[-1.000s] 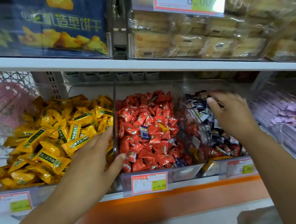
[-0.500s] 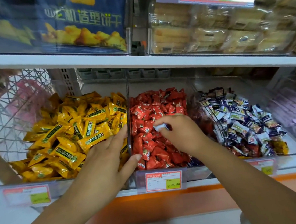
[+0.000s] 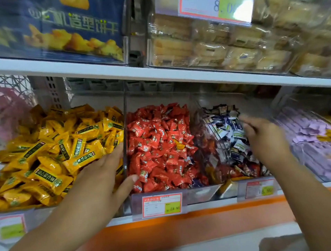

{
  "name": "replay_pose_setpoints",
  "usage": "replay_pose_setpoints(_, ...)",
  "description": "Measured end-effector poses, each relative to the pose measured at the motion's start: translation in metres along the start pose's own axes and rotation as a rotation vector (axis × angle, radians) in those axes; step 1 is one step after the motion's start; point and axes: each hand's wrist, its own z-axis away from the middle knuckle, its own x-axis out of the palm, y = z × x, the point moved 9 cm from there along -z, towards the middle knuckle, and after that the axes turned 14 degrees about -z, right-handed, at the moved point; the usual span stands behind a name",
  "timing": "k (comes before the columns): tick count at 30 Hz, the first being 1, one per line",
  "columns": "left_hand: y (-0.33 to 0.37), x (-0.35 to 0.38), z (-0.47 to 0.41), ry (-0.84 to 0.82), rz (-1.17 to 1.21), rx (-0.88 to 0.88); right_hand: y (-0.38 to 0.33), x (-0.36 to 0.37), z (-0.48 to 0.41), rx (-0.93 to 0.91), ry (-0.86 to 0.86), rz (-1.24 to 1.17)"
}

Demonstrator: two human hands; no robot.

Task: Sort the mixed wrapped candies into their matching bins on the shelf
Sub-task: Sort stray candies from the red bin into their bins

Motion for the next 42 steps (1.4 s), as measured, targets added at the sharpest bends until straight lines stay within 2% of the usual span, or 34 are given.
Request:
replay_pose_setpoints(4,0.001,0.002,-0.001,-0.019,-0.003,0.007,0.02,0.028,-0.001,-0.01,-0.147,0.046)
replay_pose_setpoints(8,-0.001,0.002,0.001,-0.027,0.002,-0.005,0.011,0.025,-0.004,0.014,-0.137,0.032)
replay_pose_setpoints(11,-0.002,0.003,0.002,-0.027,0.02,0.0,-0.045,0.008,0.007,-0.163,0.016,-0.028)
replay_pose_setpoints(12,-0.002,0.003,0.002,-0.02,0.021,0.003,-0.07,0.01,0.016,-0.232,0.019,-0.098)
replay_pose_setpoints(15,-0.002,0.004,0.001,-0.018,0.005,0.003,-0.122,0.049,0.04,-0.359,-0.174,-0.206)
replay_pose_setpoints(16,-0.002,0.005,0.001,-0.023,0.005,0.002,-0.122,0.072,0.043,-0.326,-0.269,-0.17)
replay_pose_setpoints(18,-0.002,0.005,0.001,-0.028,0.012,0.003,-0.1,0.119,0.042,-0.127,-0.46,-0.083)
replay_pose_setpoints(20,-0.003,0.005,0.002,-0.033,0.025,0.0,-0.071,0.148,0.04,0.067,-0.553,-0.024)
replay_pose_setpoints(23,-0.004,0.006,0.004,-0.058,0.018,-0.004,-0.055,0.158,0.035,0.161,-0.537,-0.015)
replay_pose_setpoints(30,-0.002,-0.001,0.007,-0.084,0.026,-0.035,-0.059,0.142,0.034,0.209,-0.406,-0.292)
replay_pose_setpoints(37,0.005,-0.006,0.01,-0.089,0.013,-0.055,-0.061,0.157,0.039,0.253,-0.555,-0.249)
replay_pose_setpoints(42,0.003,-0.004,0.011,-0.06,0.062,-0.025,-0.063,0.152,0.035,0.245,-0.488,-0.422)
